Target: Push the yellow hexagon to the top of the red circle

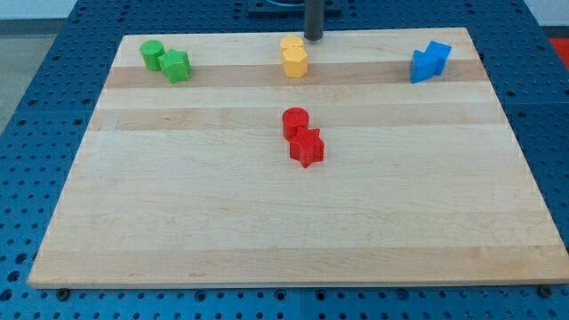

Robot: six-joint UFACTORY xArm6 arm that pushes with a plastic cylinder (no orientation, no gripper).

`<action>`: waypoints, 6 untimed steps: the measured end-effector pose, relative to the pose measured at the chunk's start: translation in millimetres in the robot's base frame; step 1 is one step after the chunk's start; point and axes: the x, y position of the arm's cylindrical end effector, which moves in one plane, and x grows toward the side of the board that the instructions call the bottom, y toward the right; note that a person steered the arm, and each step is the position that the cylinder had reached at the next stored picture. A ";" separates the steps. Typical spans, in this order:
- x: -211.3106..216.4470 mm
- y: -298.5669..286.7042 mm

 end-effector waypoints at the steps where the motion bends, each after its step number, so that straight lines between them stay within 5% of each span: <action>1: 0.2 -5.3; 6: 100.2 -48.4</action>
